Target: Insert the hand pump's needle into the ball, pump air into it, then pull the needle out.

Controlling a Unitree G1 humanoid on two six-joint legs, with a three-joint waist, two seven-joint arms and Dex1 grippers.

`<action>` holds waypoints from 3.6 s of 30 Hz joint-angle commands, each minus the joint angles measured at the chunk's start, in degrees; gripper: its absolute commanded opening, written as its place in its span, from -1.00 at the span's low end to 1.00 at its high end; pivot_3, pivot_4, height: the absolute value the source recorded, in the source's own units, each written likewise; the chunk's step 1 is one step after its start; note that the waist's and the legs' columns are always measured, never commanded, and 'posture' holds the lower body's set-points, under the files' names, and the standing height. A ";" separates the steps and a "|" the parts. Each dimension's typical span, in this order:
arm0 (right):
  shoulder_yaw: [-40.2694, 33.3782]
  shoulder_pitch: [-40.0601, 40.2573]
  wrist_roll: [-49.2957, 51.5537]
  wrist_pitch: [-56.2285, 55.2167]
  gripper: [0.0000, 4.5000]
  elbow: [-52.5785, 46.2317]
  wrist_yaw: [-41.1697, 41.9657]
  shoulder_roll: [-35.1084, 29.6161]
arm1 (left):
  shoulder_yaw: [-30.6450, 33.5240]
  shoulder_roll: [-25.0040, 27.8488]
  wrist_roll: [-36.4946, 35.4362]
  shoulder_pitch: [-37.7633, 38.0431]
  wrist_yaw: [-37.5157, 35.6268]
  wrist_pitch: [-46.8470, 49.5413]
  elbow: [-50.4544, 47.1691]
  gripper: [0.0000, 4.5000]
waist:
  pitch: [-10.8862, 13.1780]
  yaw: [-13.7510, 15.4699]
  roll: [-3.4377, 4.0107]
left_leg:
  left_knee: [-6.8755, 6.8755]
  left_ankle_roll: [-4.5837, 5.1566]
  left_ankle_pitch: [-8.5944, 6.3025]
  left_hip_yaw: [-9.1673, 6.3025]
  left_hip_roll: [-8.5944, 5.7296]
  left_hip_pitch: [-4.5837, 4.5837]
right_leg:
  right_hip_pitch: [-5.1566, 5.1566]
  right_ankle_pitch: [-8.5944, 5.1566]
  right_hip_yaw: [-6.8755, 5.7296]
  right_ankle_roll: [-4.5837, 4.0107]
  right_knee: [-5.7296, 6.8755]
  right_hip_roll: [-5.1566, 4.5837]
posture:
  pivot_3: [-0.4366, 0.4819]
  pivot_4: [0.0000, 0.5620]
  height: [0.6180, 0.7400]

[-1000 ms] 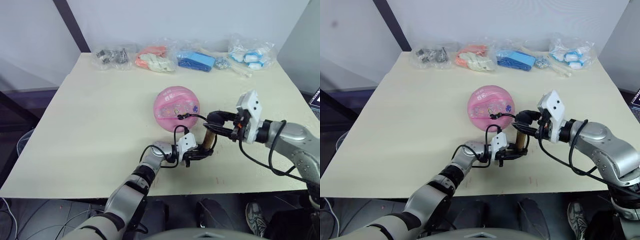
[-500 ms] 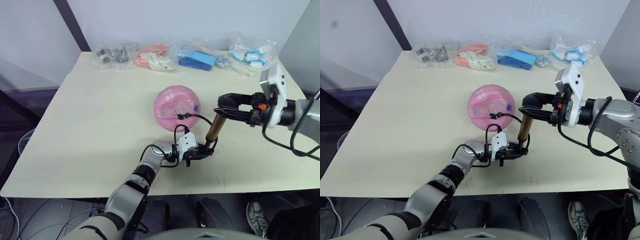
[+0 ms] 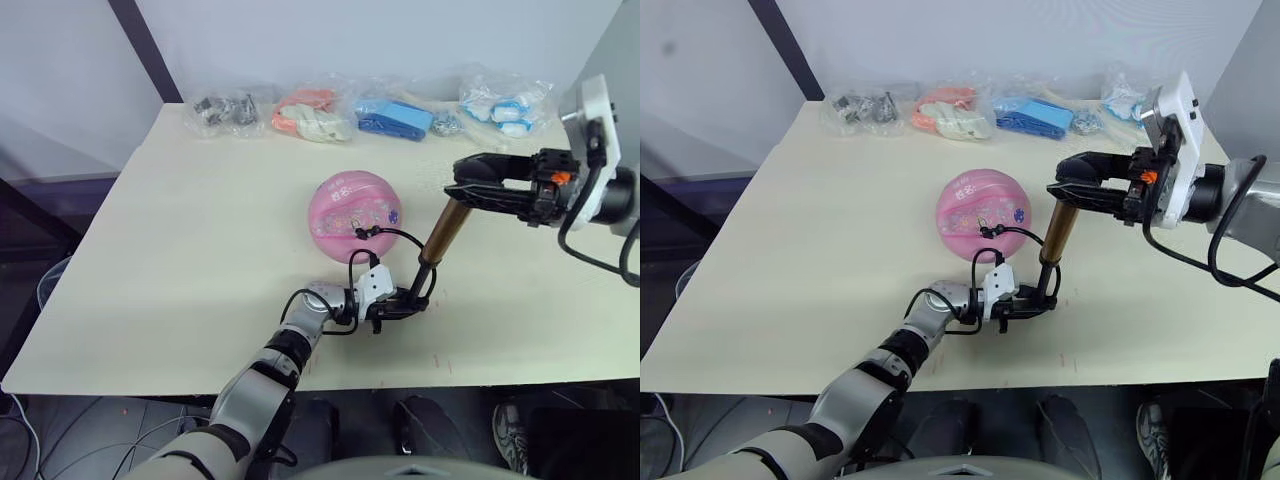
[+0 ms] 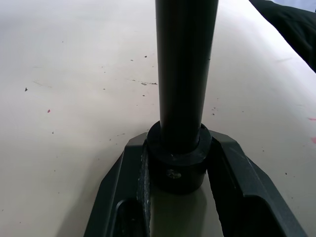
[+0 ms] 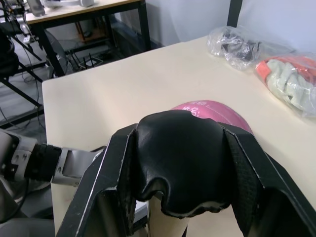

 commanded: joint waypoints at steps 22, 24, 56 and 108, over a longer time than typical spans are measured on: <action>16.87 19.14 -22.81 -16.54 -0.13 -0.72 0.86 10.39 | -1.29 1.56 2.78 2.69 -0.72 1.68 2.94 -0.50 | -0.20 -0.08 -0.17 | 0.00 0.00 0.00 -0.02 -0.01 0.10 | 0.09 0.00 -0.01 0.01 0.00 0.09 | -0.05 -0.47 1.00; 14.49 17.62 -20.78 -16.35 -0.13 -1.45 0.74 11.24 | -1.33 1.65 2.82 2.76 -0.80 1.66 3.00 -0.50 | -0.20 -0.10 -0.17 | 0.00 0.00 0.00 -0.02 -0.01 0.10 | 0.09 0.00 -0.01 0.01 0.00 0.09 | -0.05 -0.47 1.00; -4.44 0.37 -4.33 -15.86 -0.13 -0.25 -4.62 15.07 | -1.96 1.68 3.40 3.27 -1.36 1.33 3.57 -0.50 | -0.12 -0.05 -0.12 | 0.00 0.00 0.00 -0.04 -0.02 0.03 | 0.02 0.00 -0.02 0.00 0.01 0.08 | -0.05 -0.47 1.00; 8.56 19.50 -19.50 -22.02 -0.13 -2.81 3.79 12.61 | -1.99 1.59 3.55 3.78 -1.13 1.54 3.24 -0.50 | -0.30 0.01 -0.05 | 0.00 0.00 0.00 -0.03 -0.03 0.09 | 0.08 -0.01 -0.01 0.01 -0.01 0.10 | -0.05 -0.47 1.00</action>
